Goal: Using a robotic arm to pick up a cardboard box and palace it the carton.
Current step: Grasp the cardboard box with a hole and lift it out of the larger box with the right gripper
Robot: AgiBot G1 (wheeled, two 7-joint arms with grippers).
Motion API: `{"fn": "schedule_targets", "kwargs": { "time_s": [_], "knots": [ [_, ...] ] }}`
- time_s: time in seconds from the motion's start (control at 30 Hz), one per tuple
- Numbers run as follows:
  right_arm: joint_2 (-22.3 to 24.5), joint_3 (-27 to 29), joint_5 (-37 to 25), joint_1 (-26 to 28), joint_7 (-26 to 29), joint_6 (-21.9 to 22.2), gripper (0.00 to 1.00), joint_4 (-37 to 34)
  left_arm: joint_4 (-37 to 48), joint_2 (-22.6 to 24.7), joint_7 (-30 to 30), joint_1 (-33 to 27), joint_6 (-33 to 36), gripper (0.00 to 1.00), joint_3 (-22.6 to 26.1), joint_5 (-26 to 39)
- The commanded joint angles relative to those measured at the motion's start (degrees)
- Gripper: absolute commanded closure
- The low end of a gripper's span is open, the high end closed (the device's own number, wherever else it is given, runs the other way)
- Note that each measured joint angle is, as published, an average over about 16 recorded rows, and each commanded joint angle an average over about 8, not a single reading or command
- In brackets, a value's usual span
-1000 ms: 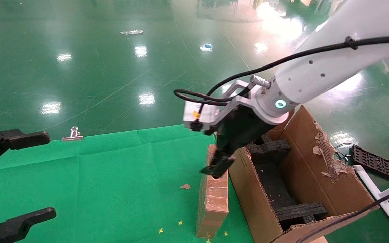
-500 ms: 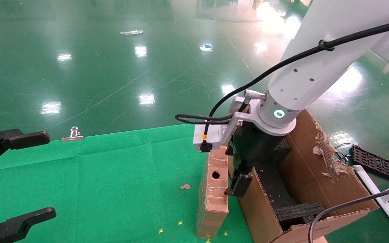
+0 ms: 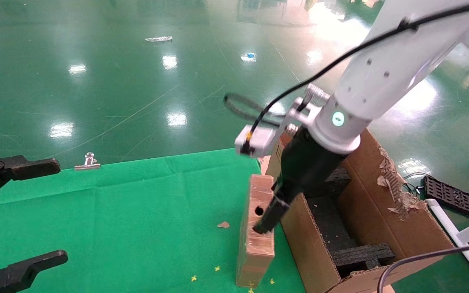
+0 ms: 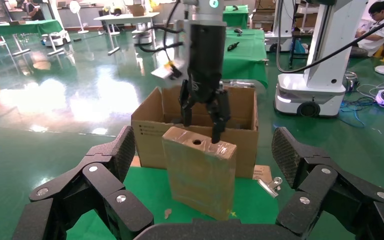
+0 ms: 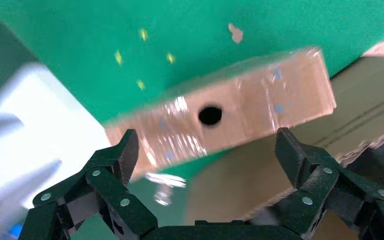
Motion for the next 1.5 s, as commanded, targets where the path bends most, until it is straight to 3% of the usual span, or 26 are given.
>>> {"fn": "schedule_targets", "kwargs": {
  "time_s": [0.03, 0.3, 0.67, 0.73, 0.87, 0.93, 1.0, 1.13, 1.17, 1.27, 1.5],
  "knots": [
    [-0.12, 0.04, 1.85, 0.16, 2.5, -0.54, 0.0, -3.71, 0.0, 0.0, 0.0, 0.0, 0.0, 0.0, 0.01, -0.01],
    [-2.89, -5.64, 8.14, -1.35, 11.59, -1.12, 0.0, -17.11, 0.0, -0.02, 0.02, -0.01, -0.02, 0.0, 0.04, -0.03],
    [-6.35, -8.76, 13.53, -4.83, 9.6, -0.22, 0.01, -27.41, 0.0, -0.04, 0.04, -0.02, -0.04, 0.0, 0.08, -0.06],
    [-7.23, -9.24, 13.59, -5.38, 8.95, -0.19, 0.16, -28.74, 0.0, -0.04, 0.05, -0.02, -0.04, 0.0, 0.09, -0.06],
    [-8.74, -10.22, 13.53, -6.13, 7.81, -0.19, 0.64, -30.76, 0.0, -0.04, 0.05, -0.02, -0.05, 0.01, 0.11, -0.07],
    [-9.32, -10.68, 13.48, -6.33, 7.39, -0.2, 0.88, -31.49, 0.0, -0.05, 0.06, -0.02, -0.05, 0.13, 0.12, -0.08],
    [-9.76, -11.1, 13.51, -6.43, 7.06, -0.22, 0.99, -32.07, 0.0, -0.05, 0.06, -0.03, -0.05, 0.34, 0.12, -0.08],
    [-10.34, -11.84, 13.71, -6.43, 6.5, -0.24, 1.0, -32.79, 0.0, -0.06, 0.07, -0.03, -0.06, 0.82, 0.14, -0.1],
    [-10.45, -12.01, 13.77, -6.42, 6.38, -0.24, 1.0, -32.9, 0.0, -0.06, 0.07, -0.03, -0.06, 0.9, 0.14, -0.1],
    [-10.73, -12.53, 13.93, -6.38, 6.12, -0.19, 1.0, -33.15, 0.0, -0.06, 0.08, -0.03, -0.07, 1.0, 0.15, -0.11],
    [-11.17, -13.54, 14.27, -6.26, 5.56, 0.06, 1.0, -33.52, 0.0, -0.07, 0.09, -0.04, -0.08, 1.0, 0.18, -0.12]
  ]
}}
